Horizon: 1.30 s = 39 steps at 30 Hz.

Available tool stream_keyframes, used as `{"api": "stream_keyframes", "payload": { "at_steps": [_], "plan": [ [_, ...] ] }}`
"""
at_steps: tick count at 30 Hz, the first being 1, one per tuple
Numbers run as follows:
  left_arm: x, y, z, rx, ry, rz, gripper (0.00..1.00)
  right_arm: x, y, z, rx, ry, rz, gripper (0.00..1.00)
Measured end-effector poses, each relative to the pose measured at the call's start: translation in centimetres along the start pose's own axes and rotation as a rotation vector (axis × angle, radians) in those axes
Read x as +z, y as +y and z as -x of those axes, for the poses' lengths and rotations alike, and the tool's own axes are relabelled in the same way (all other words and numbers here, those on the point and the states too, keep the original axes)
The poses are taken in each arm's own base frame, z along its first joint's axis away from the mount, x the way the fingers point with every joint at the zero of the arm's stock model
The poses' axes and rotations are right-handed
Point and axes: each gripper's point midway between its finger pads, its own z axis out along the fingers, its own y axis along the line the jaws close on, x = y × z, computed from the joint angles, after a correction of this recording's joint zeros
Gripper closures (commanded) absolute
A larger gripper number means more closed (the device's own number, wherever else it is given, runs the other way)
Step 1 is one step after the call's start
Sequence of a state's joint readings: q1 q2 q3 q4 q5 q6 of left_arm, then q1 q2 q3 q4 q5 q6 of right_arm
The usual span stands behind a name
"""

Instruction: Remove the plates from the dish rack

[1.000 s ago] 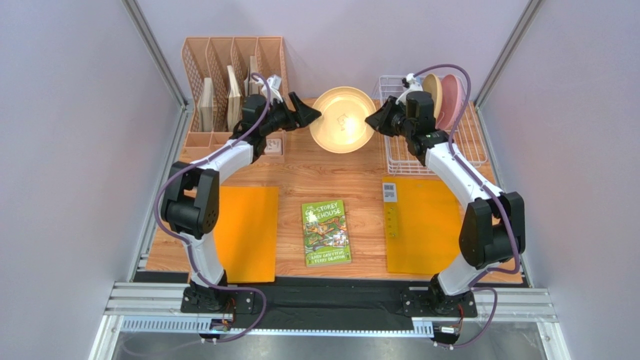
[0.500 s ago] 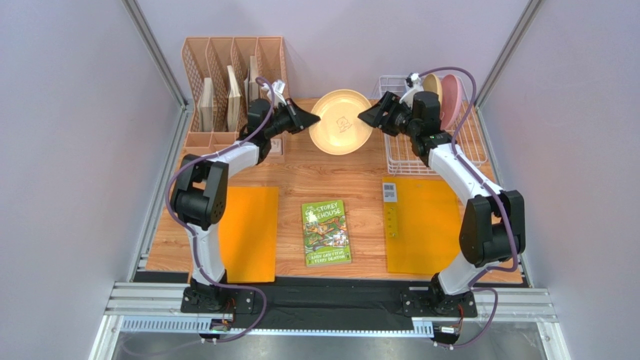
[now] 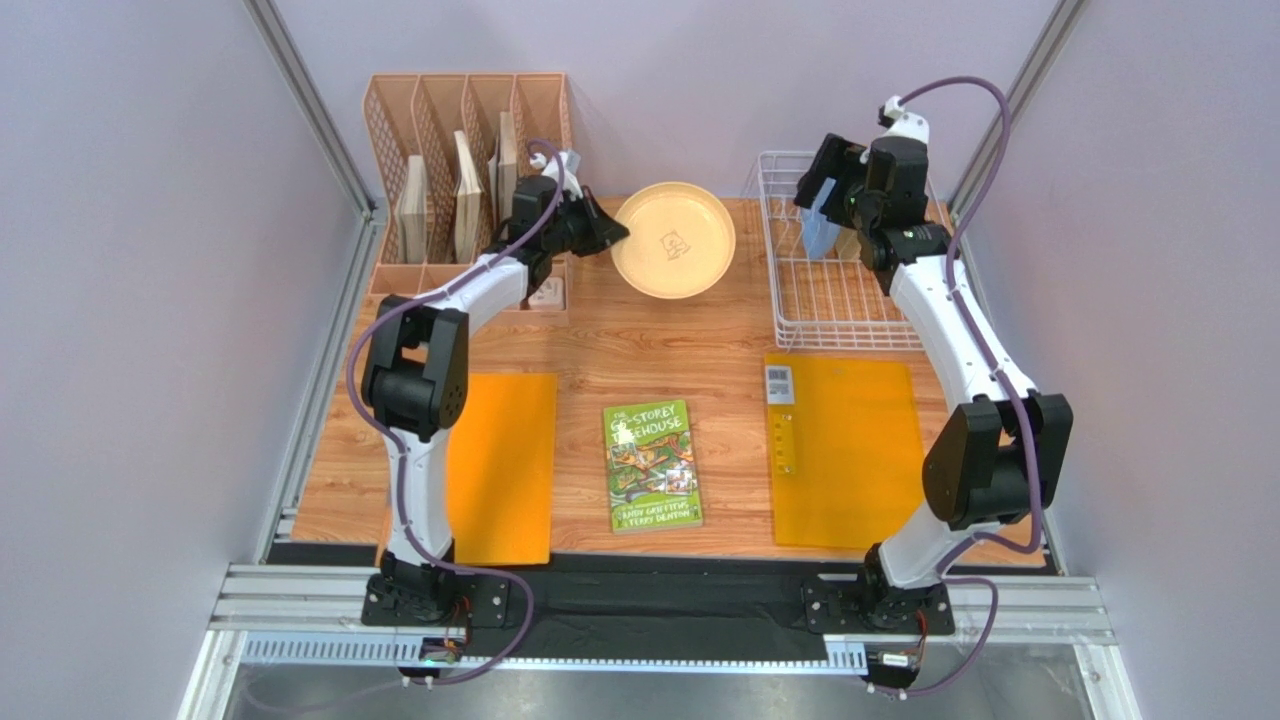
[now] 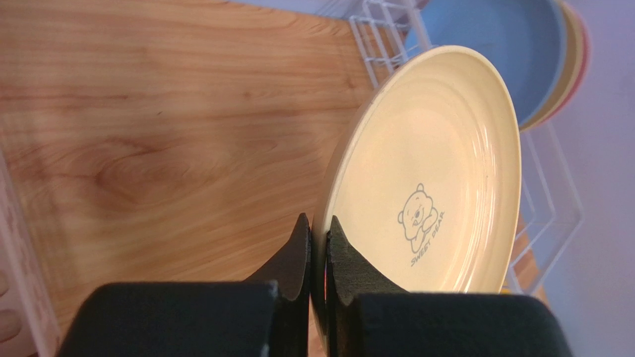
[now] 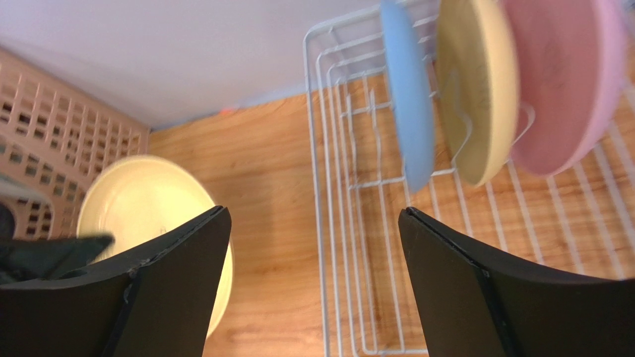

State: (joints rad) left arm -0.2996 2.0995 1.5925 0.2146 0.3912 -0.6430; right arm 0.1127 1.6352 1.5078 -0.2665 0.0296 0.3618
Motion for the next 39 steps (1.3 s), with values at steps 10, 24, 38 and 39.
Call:
{"api": "stream_keyframes", "payload": {
  "at_steps": [10,24,38,39],
  "plan": [
    [0.3,6.8,-6.3,-0.004,0.142,0.205,1.0,2.5,-2.7,3.0,-0.106,-0.069,-0.174,0.1],
    [0.5,8.3,-7.7,0.021,0.167,0.257,0.64,6.7,-6.8,0.0,-0.21,0.016,-0.35,0.11],
    [0.6,8.1,-9.0,0.025,0.194,0.266,0.48,10.7,-7.8,0.4,-0.293,0.007,-0.397,0.31],
    [0.5,8.1,-9.1,0.026,0.196,0.267,0.48,11.1,-7.8,0.3,-0.3,0.01,-0.398,0.34]
  ]
}}
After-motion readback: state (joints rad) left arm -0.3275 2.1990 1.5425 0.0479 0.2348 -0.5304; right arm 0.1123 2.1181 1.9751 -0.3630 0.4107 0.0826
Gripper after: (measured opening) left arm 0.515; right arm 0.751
